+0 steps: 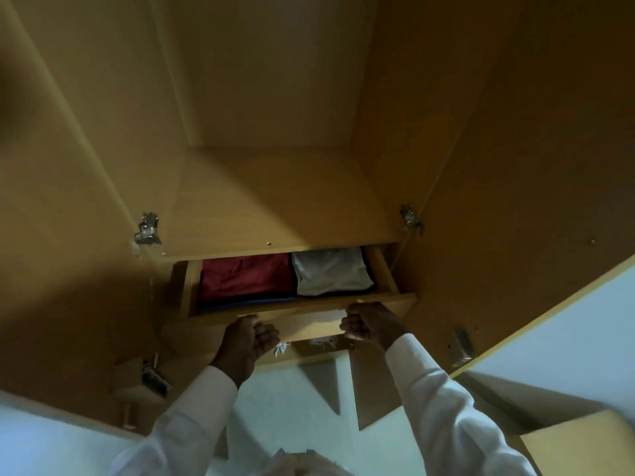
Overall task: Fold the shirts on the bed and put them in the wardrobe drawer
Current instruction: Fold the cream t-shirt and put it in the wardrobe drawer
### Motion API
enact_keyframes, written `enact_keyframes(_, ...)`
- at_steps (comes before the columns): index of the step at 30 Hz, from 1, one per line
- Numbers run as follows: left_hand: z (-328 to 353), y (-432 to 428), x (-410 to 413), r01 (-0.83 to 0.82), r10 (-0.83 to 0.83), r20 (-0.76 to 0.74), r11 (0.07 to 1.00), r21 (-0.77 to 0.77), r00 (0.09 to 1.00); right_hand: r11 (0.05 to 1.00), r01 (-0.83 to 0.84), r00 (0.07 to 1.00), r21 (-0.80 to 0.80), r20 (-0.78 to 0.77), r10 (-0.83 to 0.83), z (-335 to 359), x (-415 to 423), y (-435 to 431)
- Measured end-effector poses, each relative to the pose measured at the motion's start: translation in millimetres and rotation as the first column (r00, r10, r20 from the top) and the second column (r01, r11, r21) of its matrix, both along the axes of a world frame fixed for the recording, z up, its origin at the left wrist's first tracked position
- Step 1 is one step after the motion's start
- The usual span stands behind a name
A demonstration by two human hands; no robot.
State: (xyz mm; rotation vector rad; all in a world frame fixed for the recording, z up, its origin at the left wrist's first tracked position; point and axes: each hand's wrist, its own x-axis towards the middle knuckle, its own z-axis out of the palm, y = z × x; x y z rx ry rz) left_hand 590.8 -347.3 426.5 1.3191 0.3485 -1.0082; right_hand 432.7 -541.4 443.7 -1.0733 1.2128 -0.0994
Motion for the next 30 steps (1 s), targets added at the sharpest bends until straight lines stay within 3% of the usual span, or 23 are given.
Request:
enact_keyframes(6, 5, -24, 32, -0.155, 0.156, 0.061, 0.988, -0.014, 0.986, 0.999, -0.032, 0.999, -0.002, 0.021, 0.032, -1, 46, -27)
enact_keyframes(20, 9, -79, 88, -0.253, 0.257, 0.071, 0.966, -0.057, 0.964, 0.997, -0.074, 0.990, 0.024, 0.122, 0.070, -4, 108, -65)
enact_keyframes(24, 12, -92, 107, -0.223, 0.230, 0.065, 0.970, -0.098, 0.971, 0.994, -0.100, 0.985, -0.034, 0.141, 0.104, 9, 101, -45)
enact_keyframes(27, 13, -93, 113, -0.166, 0.171, 0.073, 0.984, -0.068, 0.983, 0.965, -0.226, 0.961, -0.129, 0.134, 0.243, 25, 72, -20)
enact_keyframes(30, 5, -82, 116, 0.007, -0.022, 0.240, 0.998, 0.063, 0.971, 0.933, -0.315, 0.932, -0.174, 0.128, 0.338, 37, 34, 3)
